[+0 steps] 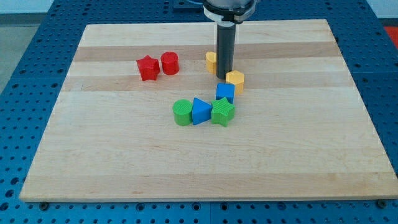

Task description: Push the red circle along with red star towards the center left

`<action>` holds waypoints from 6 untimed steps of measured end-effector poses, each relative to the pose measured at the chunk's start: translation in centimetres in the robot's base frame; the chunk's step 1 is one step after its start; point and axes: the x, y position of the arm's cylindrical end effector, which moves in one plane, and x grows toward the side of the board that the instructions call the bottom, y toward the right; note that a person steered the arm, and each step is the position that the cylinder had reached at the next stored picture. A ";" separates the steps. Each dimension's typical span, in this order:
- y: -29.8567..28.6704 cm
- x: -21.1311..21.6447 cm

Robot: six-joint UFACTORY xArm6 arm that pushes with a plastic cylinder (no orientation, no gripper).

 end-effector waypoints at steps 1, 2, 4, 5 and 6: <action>-3.7 -3.4; -4.6 -3.4; -7.3 -3.6; -9.6 -5.6; -11.6 -5.6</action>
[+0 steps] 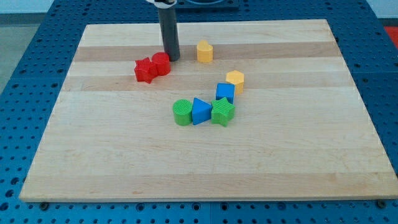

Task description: Push the red circle along with red star towards the center left

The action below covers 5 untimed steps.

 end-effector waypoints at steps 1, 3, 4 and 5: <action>-1.9 0.5; -5.6 1.9; -7.3 2.8; -9.2 3.8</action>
